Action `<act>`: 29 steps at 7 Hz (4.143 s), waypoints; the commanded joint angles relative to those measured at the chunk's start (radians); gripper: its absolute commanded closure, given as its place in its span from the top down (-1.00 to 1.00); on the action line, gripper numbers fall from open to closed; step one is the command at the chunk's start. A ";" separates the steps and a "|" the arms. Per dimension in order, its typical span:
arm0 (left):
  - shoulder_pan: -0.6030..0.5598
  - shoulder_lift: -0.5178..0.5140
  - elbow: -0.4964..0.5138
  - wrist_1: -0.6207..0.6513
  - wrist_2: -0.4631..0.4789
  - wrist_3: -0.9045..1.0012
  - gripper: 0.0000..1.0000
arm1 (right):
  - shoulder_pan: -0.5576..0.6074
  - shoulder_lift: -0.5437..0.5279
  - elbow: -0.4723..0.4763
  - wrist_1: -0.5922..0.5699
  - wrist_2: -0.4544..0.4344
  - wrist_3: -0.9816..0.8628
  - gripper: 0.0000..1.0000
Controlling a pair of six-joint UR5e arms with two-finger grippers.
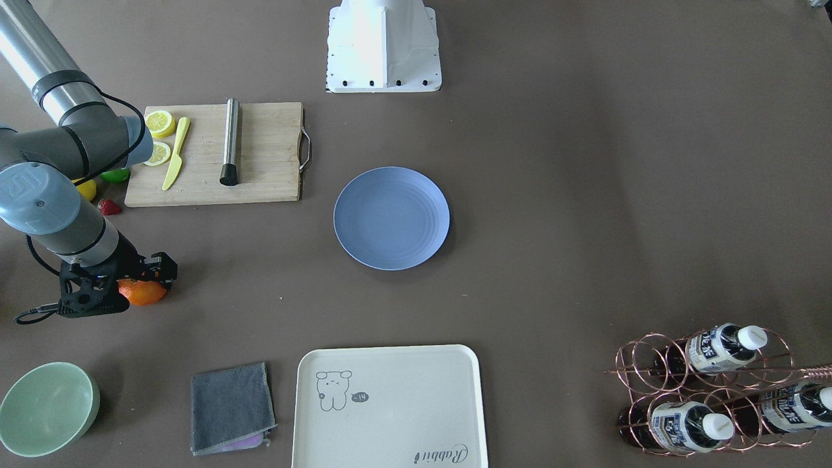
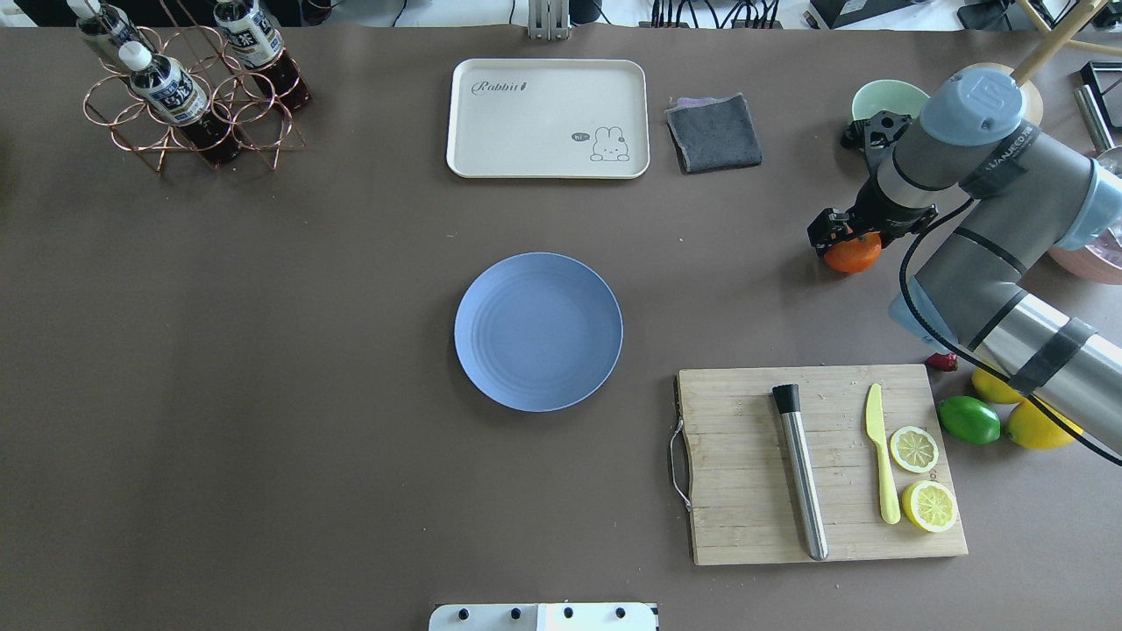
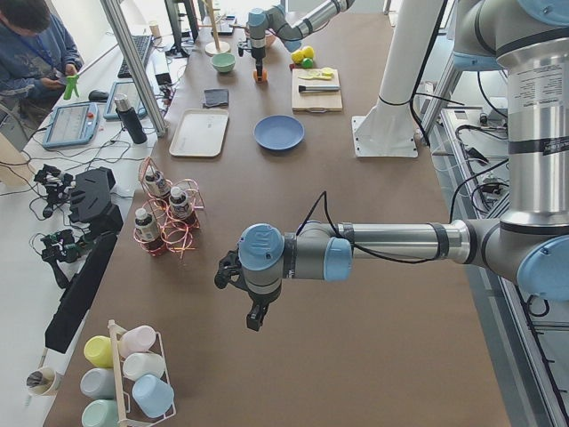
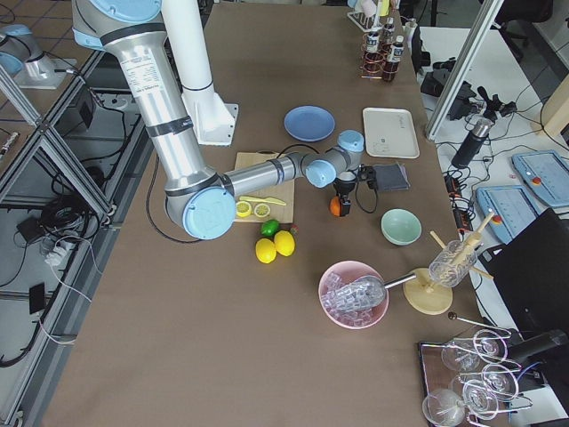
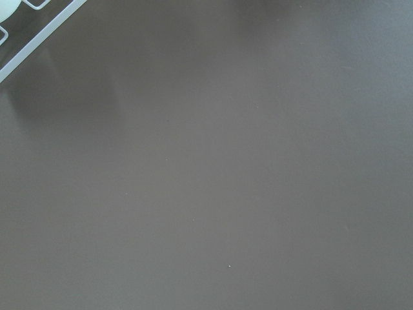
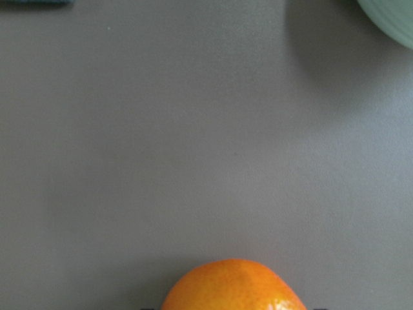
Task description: Pick orange to plate
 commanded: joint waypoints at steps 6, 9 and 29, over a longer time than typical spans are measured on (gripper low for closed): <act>0.000 0.000 -0.006 -0.001 -0.002 0.000 0.97 | -0.243 0.340 0.105 -0.250 -0.073 0.552 -1.00; 0.000 0.016 -0.005 -0.047 -0.002 0.000 0.97 | -0.394 0.503 -0.001 -0.274 -0.210 0.720 -1.00; -0.002 0.023 0.005 -0.005 -0.018 -0.011 0.97 | 0.584 -0.257 0.309 -0.539 0.169 -0.916 1.00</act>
